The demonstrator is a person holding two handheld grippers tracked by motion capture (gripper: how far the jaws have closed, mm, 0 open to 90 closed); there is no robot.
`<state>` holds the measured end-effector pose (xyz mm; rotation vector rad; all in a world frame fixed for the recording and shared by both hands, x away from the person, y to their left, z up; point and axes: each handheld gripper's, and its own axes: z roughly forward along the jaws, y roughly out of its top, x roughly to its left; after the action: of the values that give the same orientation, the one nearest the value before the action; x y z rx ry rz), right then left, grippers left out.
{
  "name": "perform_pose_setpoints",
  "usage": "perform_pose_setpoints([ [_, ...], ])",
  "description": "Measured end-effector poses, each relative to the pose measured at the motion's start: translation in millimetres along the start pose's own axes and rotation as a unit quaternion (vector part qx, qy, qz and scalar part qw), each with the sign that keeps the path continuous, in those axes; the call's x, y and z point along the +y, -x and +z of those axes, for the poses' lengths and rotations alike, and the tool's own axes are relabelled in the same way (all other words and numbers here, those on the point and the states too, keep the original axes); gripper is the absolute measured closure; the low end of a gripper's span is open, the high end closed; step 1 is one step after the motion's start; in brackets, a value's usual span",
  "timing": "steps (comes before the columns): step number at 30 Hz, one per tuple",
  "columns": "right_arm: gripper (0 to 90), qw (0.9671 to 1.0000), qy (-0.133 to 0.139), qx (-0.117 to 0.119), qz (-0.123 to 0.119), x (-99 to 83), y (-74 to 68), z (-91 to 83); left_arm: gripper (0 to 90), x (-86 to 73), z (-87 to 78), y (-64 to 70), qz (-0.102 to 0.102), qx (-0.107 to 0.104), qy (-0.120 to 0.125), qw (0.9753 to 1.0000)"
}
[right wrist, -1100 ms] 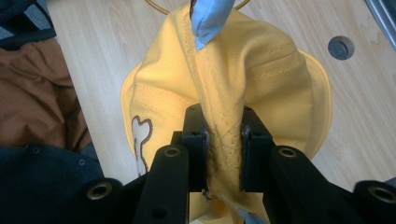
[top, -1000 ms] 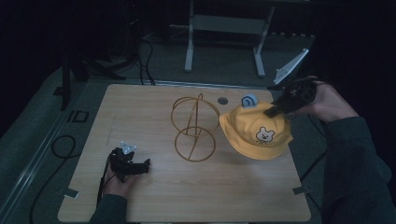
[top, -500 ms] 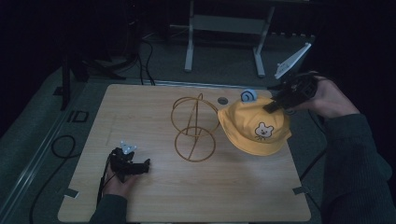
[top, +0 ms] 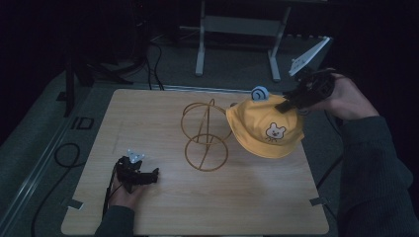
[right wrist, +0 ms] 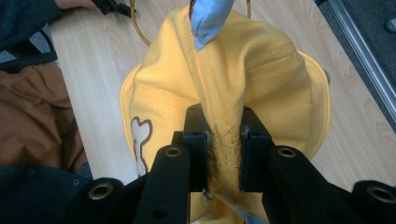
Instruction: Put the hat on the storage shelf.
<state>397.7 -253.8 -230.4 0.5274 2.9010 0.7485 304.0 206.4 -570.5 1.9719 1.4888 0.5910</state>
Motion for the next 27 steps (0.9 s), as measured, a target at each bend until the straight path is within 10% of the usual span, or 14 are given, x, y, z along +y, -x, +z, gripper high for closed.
perform_pose_setpoints([
  [27, 77.2, 0.9998, 0.016, -0.004, -0.012, 30.9, -4.0, 0.2, 1.2, 0.0, -0.1, 0.0, 0.000, 0.000, 0.000, 1.0000],
])
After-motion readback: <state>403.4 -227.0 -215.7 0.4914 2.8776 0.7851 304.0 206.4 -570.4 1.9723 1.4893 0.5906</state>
